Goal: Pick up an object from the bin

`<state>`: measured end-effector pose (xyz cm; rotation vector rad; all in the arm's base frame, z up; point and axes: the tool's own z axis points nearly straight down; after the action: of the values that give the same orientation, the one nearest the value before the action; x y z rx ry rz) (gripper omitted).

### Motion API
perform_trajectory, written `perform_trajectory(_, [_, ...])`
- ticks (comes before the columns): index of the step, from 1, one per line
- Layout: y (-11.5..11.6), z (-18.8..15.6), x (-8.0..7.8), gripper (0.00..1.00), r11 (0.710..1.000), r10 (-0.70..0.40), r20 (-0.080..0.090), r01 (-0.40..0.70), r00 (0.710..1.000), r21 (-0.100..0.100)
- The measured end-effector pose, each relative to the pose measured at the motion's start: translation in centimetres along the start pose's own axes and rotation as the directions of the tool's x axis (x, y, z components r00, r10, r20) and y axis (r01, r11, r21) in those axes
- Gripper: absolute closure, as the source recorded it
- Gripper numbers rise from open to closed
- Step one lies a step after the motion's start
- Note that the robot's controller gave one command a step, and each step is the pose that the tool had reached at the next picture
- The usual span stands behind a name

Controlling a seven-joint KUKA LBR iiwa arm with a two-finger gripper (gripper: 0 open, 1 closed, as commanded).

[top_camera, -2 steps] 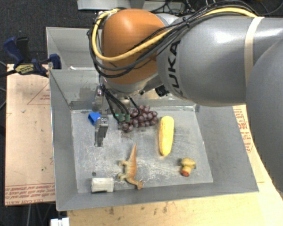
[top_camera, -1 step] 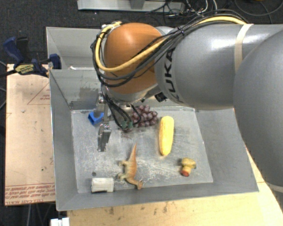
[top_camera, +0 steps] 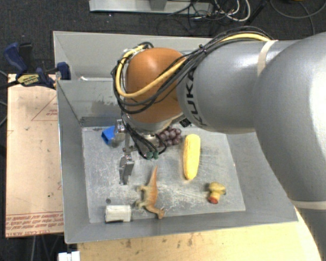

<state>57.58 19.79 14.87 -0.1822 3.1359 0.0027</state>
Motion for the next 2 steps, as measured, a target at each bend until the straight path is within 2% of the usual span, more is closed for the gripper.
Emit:
perform_trajectory(1, [-4.0, 5.1, 1.7, 0.0, 0.973, -0.23, 0.003, 0.23, 0.973, 0.001])
perform_trajectory(2, [-6.9, 7.4, 4.3, 1.0, 0.957, -0.291, 0.001, 0.291, 0.957, 0.0])
